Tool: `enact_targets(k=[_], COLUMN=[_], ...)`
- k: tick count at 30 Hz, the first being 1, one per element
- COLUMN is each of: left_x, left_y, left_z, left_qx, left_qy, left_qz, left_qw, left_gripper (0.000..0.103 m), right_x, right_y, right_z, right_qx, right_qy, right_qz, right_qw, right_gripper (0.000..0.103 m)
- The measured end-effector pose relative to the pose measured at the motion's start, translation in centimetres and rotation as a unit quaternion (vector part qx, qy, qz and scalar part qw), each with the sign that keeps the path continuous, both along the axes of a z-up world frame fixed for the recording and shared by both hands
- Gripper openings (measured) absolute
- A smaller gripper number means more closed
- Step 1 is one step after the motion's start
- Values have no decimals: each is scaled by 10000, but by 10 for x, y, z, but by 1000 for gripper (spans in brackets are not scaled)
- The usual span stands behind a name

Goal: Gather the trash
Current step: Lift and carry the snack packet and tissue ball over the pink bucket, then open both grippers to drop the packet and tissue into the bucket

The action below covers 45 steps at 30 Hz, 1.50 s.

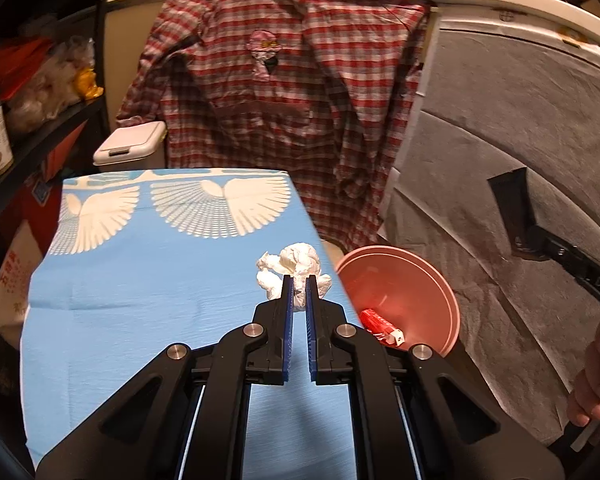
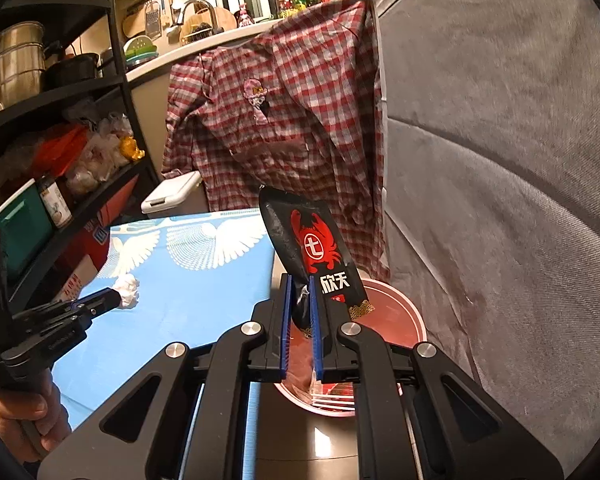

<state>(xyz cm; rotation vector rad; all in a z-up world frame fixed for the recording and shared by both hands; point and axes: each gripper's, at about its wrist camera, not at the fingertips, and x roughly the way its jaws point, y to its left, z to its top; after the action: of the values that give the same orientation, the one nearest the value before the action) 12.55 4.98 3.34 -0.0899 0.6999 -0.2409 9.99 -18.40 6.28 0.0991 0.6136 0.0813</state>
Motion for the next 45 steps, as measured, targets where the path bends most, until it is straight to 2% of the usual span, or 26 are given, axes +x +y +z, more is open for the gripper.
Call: enact_targets(k=[38,39,41,43,45], left_x=[56,59,61,64,65], left_y=[-97,-100,-104,-107,-107], left_z=[-39,-40,-43,-45,-45], left_qx=[-82,-120,-144,-181,-209], left_qy=[313,343,419,453,428], left_qz=[-758,-832,-940,-979,-928], left_qw=[9966,9959,9946,9940,9945], left_gripper=[6,6,8,17,20], right_x=[48,50,54,57,58], right_y=[-39,-40,-41,-43,-45], right_z=[-55,-57,-61,-63,-64], right_qx=[190,239,258,306,342], right_qy=[621,674,771,804,814], right_qz=[-69,-41,-59,-105,-127], right_qw=[9979,9974,9967,9962,9960], right_gripper=[10,14,14,26,30])
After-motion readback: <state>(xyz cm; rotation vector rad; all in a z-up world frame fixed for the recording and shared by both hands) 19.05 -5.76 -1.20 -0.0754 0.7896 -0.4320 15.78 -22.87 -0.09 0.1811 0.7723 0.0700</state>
